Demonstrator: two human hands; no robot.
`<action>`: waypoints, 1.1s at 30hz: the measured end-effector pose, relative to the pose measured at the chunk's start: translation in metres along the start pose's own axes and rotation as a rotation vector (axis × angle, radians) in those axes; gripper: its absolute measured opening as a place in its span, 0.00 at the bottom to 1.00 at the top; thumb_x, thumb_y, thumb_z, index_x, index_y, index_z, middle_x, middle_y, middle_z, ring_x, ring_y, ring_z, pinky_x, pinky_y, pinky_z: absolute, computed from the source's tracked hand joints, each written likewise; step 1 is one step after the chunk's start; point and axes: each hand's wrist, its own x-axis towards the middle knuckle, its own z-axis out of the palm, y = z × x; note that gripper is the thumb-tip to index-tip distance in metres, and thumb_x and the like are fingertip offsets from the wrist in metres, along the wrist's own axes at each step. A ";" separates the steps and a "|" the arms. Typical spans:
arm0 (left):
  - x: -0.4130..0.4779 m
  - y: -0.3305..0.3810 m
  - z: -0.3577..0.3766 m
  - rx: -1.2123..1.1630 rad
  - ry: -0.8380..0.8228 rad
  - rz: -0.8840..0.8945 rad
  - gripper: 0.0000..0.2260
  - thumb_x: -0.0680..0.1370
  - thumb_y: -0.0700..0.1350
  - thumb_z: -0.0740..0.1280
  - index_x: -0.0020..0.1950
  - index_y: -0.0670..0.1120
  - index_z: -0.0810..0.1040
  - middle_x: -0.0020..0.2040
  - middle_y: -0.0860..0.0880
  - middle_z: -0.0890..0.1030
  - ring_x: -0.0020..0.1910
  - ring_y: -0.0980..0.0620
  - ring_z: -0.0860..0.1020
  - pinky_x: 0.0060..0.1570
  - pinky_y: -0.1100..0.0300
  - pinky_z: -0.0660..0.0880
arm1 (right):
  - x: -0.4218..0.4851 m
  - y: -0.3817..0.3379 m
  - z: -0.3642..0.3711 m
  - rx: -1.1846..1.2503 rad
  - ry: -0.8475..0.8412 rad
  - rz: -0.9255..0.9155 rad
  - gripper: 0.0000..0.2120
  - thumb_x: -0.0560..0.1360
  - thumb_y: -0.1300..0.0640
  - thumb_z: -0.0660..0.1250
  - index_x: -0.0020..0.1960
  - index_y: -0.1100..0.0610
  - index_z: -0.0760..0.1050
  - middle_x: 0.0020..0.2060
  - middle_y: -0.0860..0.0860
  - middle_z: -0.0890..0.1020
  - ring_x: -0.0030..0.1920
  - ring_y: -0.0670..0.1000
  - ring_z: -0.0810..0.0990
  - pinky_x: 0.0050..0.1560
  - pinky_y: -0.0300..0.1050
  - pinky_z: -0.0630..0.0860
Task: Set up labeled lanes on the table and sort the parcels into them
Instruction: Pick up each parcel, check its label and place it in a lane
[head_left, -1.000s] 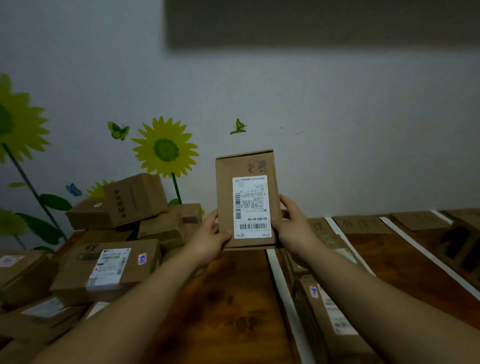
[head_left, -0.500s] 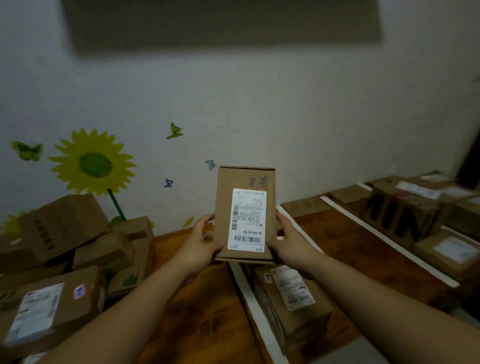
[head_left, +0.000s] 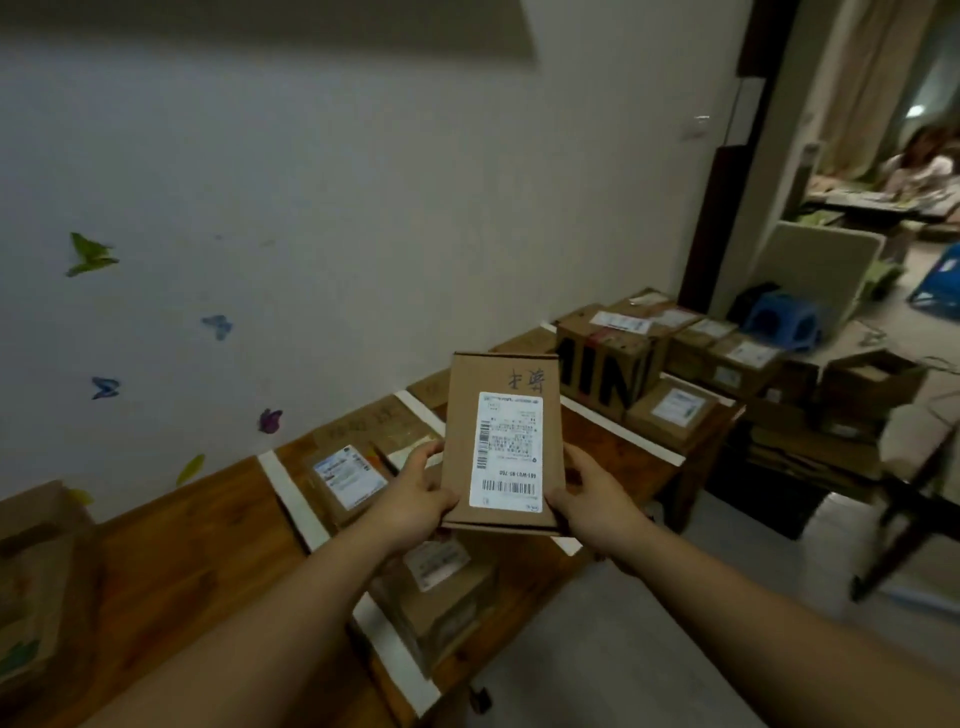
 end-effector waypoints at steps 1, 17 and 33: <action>0.007 0.007 0.012 0.005 -0.009 0.003 0.28 0.77 0.38 0.64 0.72 0.56 0.58 0.55 0.46 0.80 0.48 0.47 0.81 0.46 0.50 0.80 | 0.004 0.006 -0.013 0.005 0.026 0.014 0.29 0.77 0.52 0.66 0.75 0.46 0.59 0.68 0.47 0.72 0.66 0.52 0.72 0.64 0.52 0.73; 0.107 0.053 0.170 0.139 0.053 -0.110 0.34 0.75 0.42 0.69 0.76 0.51 0.54 0.61 0.46 0.74 0.57 0.47 0.76 0.55 0.53 0.78 | 0.093 0.094 -0.160 -0.066 -0.094 0.038 0.27 0.77 0.53 0.66 0.73 0.46 0.60 0.65 0.44 0.74 0.66 0.49 0.72 0.66 0.51 0.71; 0.226 0.015 0.125 0.403 0.089 -0.101 0.25 0.75 0.47 0.70 0.71 0.48 0.67 0.66 0.50 0.74 0.60 0.53 0.75 0.55 0.65 0.72 | 0.257 0.090 -0.101 -0.246 -0.373 -0.004 0.21 0.78 0.54 0.65 0.69 0.47 0.65 0.64 0.44 0.75 0.65 0.48 0.73 0.64 0.46 0.71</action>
